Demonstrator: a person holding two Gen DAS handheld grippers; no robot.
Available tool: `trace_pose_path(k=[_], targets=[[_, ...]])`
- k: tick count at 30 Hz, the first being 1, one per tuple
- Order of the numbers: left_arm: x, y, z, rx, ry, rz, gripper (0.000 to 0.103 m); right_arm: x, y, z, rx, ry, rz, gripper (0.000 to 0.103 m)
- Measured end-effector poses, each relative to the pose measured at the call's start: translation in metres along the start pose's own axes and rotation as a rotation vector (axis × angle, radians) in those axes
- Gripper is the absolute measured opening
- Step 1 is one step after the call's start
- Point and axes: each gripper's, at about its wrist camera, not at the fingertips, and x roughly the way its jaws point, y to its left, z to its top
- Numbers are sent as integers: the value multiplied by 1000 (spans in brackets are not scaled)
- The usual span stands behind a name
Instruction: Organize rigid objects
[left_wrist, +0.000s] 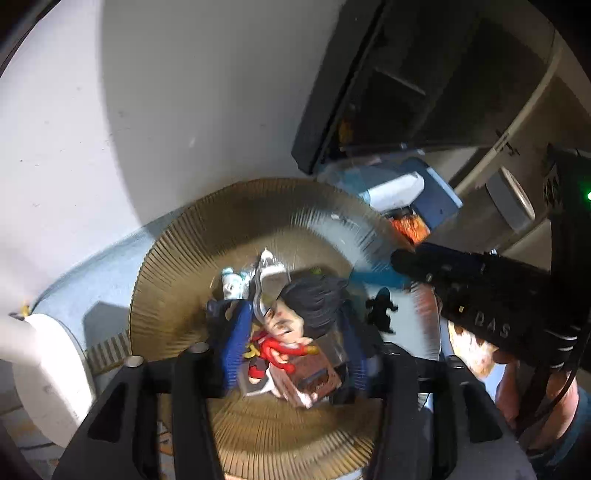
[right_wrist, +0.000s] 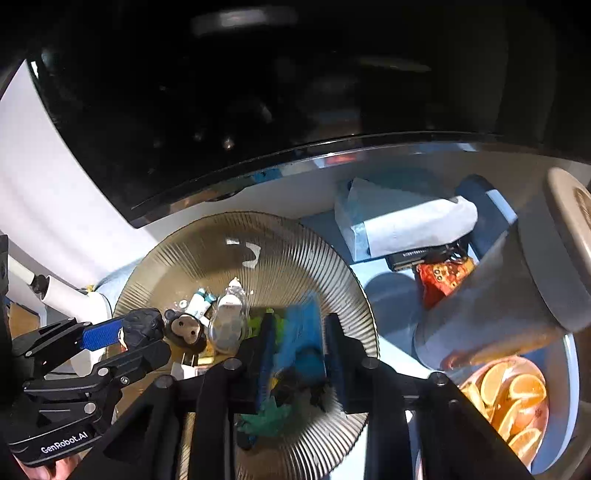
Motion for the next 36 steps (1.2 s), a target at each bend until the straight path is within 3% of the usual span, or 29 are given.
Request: trace_pose_path(k=[1,2,8,15,36], targets=[[0,1,0,-9,-10,2,77,-2,-2,3,14,-15,12,52],[-1,3,0,-23,-17,7,83,-4,-2,5,18,-19,11,52],[-12,13,-10,-62,-8,15,83,-16,6,-4,13,-10,5,52],[-59,22,-42,-91,-48,39,83,-37,30,-29,-8,5,9,52],[-222,92,-177,-248,-182,139,83,-104,172,-131,-114,-11,48,58]])
